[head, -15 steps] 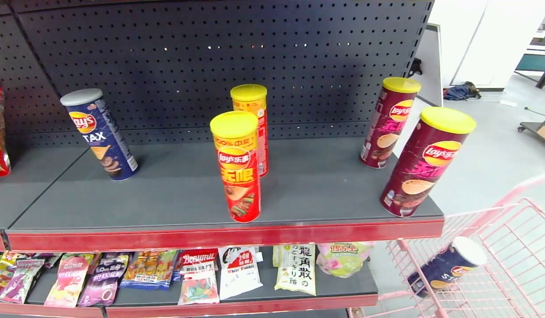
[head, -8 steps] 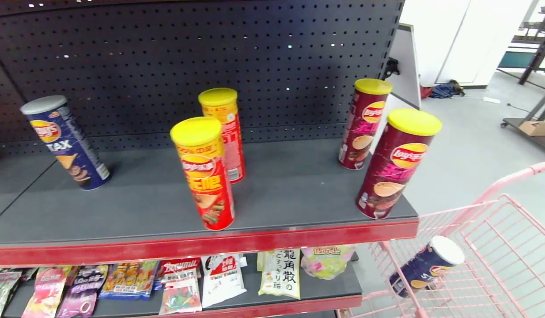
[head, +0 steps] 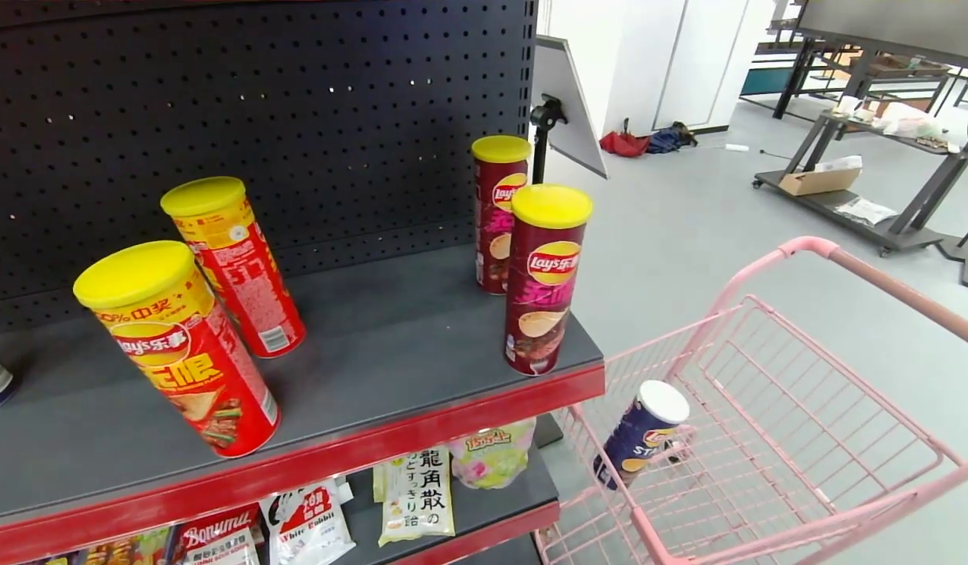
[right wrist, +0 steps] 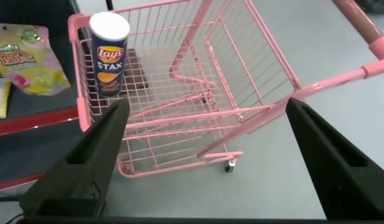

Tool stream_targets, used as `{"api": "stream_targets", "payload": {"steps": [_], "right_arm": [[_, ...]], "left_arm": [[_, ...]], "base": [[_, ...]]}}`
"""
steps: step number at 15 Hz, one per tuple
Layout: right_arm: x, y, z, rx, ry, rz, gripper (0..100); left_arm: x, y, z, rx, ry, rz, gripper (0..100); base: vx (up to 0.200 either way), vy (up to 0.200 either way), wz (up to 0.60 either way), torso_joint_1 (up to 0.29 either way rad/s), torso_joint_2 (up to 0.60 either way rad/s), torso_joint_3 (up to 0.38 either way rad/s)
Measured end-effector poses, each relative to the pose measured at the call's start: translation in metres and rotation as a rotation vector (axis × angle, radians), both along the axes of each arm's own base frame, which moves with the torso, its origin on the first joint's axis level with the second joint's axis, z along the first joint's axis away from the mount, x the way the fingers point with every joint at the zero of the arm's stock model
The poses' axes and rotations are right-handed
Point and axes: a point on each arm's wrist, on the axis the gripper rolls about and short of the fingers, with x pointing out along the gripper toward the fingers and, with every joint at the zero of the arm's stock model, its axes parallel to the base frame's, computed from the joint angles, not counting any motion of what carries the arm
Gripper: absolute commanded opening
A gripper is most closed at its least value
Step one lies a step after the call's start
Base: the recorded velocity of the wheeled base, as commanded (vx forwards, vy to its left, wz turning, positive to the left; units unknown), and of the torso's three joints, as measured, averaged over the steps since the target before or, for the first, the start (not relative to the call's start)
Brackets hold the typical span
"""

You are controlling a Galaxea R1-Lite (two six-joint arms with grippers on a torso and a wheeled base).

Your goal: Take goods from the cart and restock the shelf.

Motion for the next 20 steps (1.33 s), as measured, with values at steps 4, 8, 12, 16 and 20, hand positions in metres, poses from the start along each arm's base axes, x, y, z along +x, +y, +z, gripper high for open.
{"api": "stream_targets", "payload": {"steps": [4,8,12,16,20], "right_arm": [[-0.002,0.0,-0.004,-0.001,-0.005,-0.006,100],[-0.008,-0.002,-0.018,-0.003,-0.009,-0.011,100],[-0.012,-0.002,-0.027,-0.001,-0.025,-0.01,100],[-0.014,-0.002,-0.035,0.005,-0.019,-0.006,100],[-0.002,0.0,-0.014,0.106,-0.09,0.043,100]], "left_arm": [[-0.002,0.0,-0.007,-0.007,-0.011,-0.032,100],[0.0,-0.001,-0.015,-0.025,0.008,-0.088,100],[0.005,-0.002,-0.02,-0.042,-0.004,-0.084,100],[0.006,-0.002,-0.023,-0.042,0.003,-0.08,100],[0.015,-0.003,-0.032,-0.046,-0.038,-0.064,100]], "base": [[0.0,0.0,0.0,-0.042,0.11,0.068],[0.0,0.0,0.0,-0.141,0.36,0.207],[0.0,0.0,0.0,-0.144,0.38,0.237],[0.0,0.0,0.0,-0.142,0.41,0.255],[0.0,0.0,0.0,-0.016,0.05,0.035]]}}
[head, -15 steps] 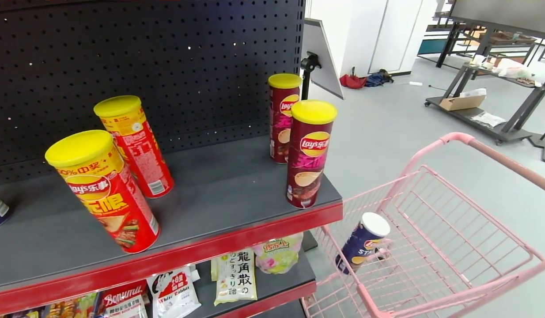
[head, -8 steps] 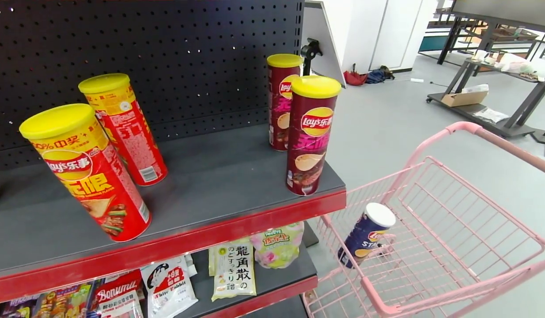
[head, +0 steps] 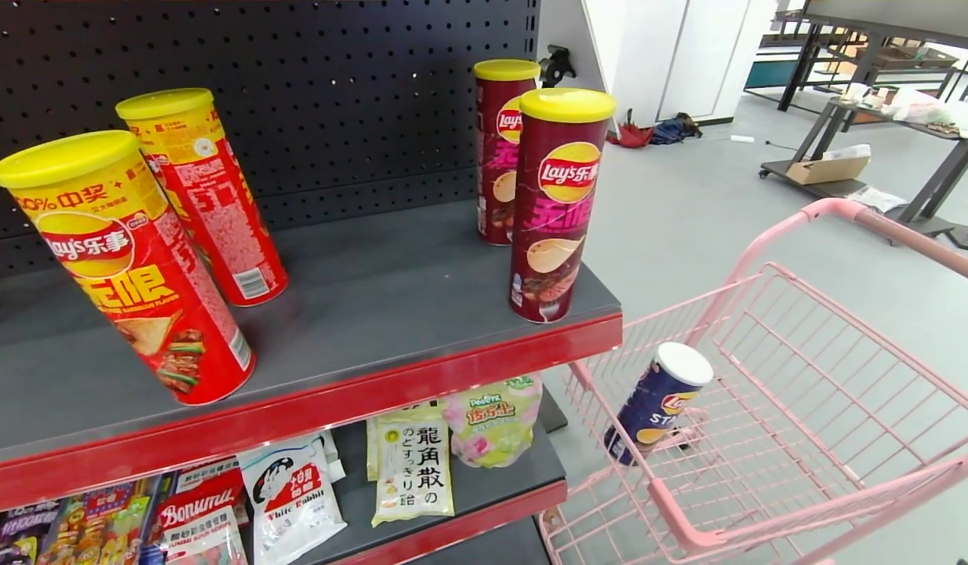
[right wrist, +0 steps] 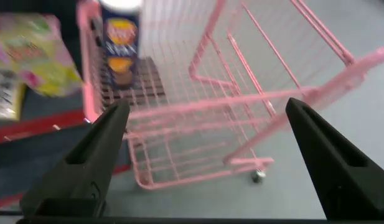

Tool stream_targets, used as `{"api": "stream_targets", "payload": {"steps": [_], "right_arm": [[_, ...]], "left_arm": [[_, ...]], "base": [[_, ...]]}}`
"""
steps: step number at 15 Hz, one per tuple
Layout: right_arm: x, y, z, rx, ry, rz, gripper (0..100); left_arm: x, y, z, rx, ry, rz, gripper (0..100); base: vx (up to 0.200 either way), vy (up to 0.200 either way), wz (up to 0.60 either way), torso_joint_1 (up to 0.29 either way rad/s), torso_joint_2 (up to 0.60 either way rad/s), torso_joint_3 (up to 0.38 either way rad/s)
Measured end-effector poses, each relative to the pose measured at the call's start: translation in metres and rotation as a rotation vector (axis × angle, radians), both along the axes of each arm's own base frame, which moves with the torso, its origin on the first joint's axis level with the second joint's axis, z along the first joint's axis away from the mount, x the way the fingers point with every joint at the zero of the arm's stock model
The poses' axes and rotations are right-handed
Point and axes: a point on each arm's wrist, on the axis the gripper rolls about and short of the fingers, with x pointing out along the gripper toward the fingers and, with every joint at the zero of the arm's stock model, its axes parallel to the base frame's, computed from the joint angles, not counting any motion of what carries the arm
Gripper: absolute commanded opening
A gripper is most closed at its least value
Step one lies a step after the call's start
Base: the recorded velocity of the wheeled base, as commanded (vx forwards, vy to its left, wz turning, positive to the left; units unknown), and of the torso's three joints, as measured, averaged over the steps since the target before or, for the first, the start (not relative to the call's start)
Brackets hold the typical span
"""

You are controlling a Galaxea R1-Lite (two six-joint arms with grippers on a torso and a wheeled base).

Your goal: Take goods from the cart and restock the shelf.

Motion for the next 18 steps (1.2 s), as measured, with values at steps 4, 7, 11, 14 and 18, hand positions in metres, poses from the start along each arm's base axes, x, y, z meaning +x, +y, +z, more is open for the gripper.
{"api": "stream_targets", "payload": {"steps": [4,7,11,14,18], "right_arm": [[0.051,0.015,0.043,0.096,-0.017,0.077,100],[0.114,0.035,0.051,0.151,0.032,0.105,100],[0.189,0.064,0.022,0.206,0.119,0.178,100],[0.222,0.074,-0.001,0.218,0.193,0.187,100],[0.241,0.073,-0.022,0.213,0.266,0.153,100]], "left_arm": [[0.003,-0.001,-0.008,-0.091,0.04,-0.008,100],[0.004,-0.001,-0.01,-0.098,0.047,-0.001,100],[0.004,-0.001,-0.012,-0.094,0.061,0.011,100],[0.004,0.0,-0.012,-0.092,0.062,0.018,100],[0.004,0.0,-0.014,-0.088,0.07,0.019,100]], "base": [[0.0,0.0,0.0,0.0,0.0,0.0],[0.0,0.0,0.0,0.0,0.0,0.0],[0.0,0.0,0.0,0.0,0.0,0.0],[0.0,0.0,0.0,0.0,0.0,0.0],[0.0,0.0,0.0,0.0,0.0,0.0]]}}
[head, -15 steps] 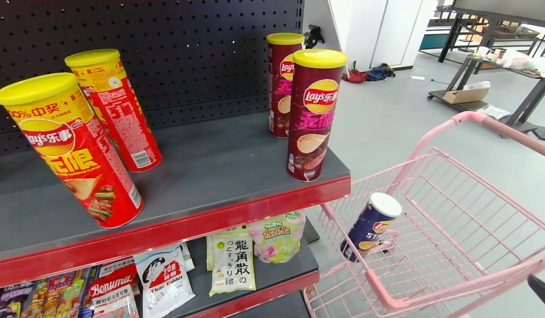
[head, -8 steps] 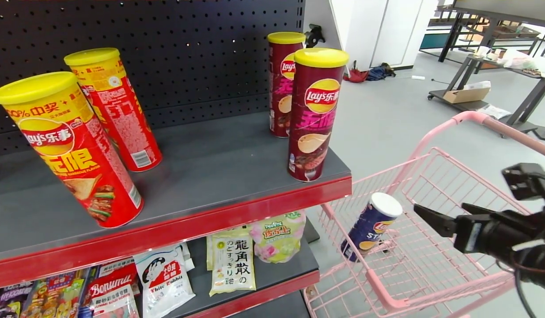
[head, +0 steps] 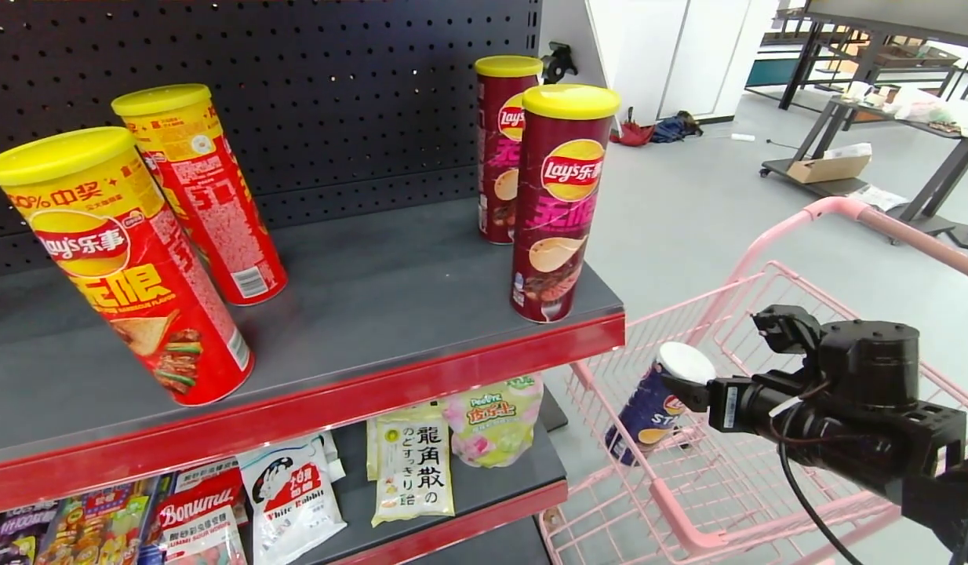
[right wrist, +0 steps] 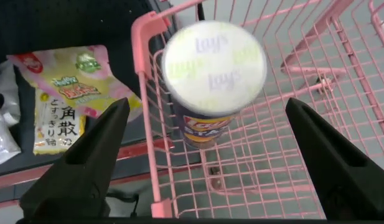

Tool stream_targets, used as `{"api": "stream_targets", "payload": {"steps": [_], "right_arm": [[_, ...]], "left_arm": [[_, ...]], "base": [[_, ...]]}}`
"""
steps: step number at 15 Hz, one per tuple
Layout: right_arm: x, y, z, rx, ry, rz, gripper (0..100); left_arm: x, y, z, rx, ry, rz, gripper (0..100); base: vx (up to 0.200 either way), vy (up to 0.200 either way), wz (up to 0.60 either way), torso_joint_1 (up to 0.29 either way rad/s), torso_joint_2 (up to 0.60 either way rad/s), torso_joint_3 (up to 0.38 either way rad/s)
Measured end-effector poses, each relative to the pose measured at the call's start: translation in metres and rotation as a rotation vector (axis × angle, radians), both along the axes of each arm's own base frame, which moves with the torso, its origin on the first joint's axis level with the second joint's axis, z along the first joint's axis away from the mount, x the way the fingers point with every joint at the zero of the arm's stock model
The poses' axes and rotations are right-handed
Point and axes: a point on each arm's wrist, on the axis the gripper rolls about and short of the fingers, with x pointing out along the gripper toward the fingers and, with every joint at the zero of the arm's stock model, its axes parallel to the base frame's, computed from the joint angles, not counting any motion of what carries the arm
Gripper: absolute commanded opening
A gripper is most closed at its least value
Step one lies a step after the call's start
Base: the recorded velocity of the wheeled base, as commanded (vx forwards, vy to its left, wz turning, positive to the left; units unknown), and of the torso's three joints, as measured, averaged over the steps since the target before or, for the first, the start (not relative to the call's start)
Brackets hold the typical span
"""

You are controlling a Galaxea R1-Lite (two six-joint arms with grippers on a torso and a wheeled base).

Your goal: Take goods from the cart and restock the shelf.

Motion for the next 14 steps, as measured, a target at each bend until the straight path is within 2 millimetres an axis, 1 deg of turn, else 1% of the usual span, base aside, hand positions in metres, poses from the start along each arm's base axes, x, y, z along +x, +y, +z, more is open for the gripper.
{"api": "stream_targets", "payload": {"steps": [3,6,10,14], "right_arm": [[0.01,0.001,-0.008,0.017,-0.016,-0.009,100],[0.013,0.002,-0.02,0.015,0.025,-0.012,100],[0.02,0.006,-0.027,0.023,0.025,-0.002,100],[0.027,0.009,-0.038,0.022,0.029,0.0,100]], "left_arm": [[0.0,0.0,-0.001,0.003,0.002,0.0,100],[0.0,0.0,-0.001,0.003,0.002,0.0,100],[0.0,0.0,-0.001,0.004,0.002,0.0,100],[0.0,0.0,-0.001,0.003,0.002,0.0,100]], "base": [[0.0,0.0,0.0,0.0,0.0,0.0],[0.0,0.0,0.0,0.0,0.0,0.0],[0.0,0.0,0.0,0.0,0.0,0.0],[0.0,0.0,0.0,0.0,0.0,0.0]]}}
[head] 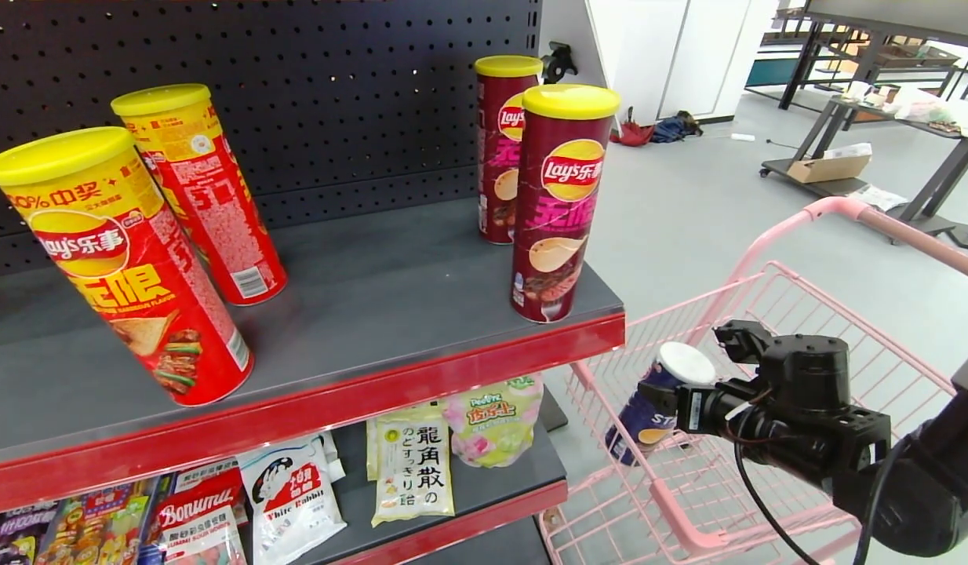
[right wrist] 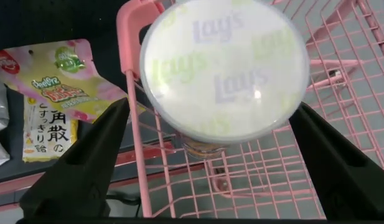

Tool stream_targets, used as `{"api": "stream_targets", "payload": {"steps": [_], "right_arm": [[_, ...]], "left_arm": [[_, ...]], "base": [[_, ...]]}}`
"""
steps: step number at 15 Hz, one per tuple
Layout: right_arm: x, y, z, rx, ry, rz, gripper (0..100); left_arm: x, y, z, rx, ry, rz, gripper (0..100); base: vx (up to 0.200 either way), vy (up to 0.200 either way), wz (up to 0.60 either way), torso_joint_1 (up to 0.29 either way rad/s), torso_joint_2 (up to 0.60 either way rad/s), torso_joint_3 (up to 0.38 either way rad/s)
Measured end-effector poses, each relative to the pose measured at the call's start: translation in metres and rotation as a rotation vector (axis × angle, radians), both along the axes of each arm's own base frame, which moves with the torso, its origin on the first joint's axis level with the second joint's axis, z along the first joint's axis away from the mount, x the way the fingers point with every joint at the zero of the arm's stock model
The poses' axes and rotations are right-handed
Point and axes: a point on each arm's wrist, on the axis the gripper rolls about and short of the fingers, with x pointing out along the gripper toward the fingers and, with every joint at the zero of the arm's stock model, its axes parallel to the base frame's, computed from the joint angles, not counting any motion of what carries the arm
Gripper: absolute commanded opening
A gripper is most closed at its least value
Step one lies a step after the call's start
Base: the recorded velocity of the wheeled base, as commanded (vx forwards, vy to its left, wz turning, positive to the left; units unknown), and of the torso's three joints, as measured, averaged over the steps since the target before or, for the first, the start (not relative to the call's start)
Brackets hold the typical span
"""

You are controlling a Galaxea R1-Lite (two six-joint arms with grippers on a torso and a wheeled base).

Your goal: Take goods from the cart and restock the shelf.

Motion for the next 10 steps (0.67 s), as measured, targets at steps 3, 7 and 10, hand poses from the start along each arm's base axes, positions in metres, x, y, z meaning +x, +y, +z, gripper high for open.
{"api": "stream_targets", "payload": {"steps": [3,7,10], "right_arm": [[0.004,0.001,-0.006,0.001,0.015,0.011,100],[0.009,0.004,-0.011,0.001,0.019,0.017,100],[0.014,0.008,-0.013,0.002,0.016,0.023,100]], "left_arm": [[0.0,0.0,0.0,0.0,0.002,0.0,100],[0.0,0.0,0.0,0.001,0.002,0.0,100],[0.0,0.0,0.0,0.001,0.002,0.001,100]], "base": [[0.0,0.0,0.0,0.0,0.0,0.0],[0.0,0.0,0.0,0.0,0.0,0.0],[0.0,0.0,0.0,0.0,0.0,0.0]]}}
